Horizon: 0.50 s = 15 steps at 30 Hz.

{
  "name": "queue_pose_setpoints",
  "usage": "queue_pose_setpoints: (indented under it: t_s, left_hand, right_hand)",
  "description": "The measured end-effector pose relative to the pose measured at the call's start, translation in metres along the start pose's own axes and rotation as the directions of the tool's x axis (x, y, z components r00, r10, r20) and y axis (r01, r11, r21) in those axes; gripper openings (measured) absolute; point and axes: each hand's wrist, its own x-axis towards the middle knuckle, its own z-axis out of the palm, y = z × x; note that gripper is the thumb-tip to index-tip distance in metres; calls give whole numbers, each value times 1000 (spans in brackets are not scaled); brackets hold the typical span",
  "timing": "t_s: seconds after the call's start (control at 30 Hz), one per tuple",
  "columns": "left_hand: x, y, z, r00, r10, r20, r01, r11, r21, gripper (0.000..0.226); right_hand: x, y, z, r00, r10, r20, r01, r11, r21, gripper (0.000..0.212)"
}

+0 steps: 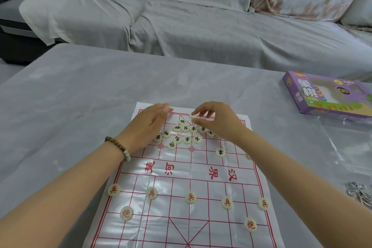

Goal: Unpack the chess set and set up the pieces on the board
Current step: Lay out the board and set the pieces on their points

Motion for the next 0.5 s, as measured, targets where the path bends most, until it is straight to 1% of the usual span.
queue_pose_setpoints:
  t_s: [0.1,0.17,0.27,0.33,0.4,0.47,0.5]
  left_hand:
    - [-3,8,-1,994,55,-98,-56,998,-9,51]
    - [-7,15,0,989,88,-117,-90,996,-7,50]
    - [-10,24,-1,984,121,-128,-123,992,-6,56]
    - [-9,28,-2,983,127,-133,-128,992,2,57]
    - [-6,33,-2,982,132,-135,-132,991,11,54]
    - [-2,37,2,983,148,-107,-146,989,22,50]
    - [1,41,5,985,158,-71,-156,987,25,49]
  right_hand:
    - [-10,-4,0,995,1,98,14,988,-156,25]
    - [-9,-4,1,995,9,101,13,978,-207,26]
    - [-4,-3,4,997,1,79,19,967,-255,26]
    - [-4,-5,4,996,-31,83,55,953,-297,25]
    - [-6,-7,-4,996,-73,51,85,941,-326,24]
    - [-11,-1,-21,995,-84,-47,68,958,-278,23]
    - [-14,6,-31,992,-72,-102,45,968,-245,23]
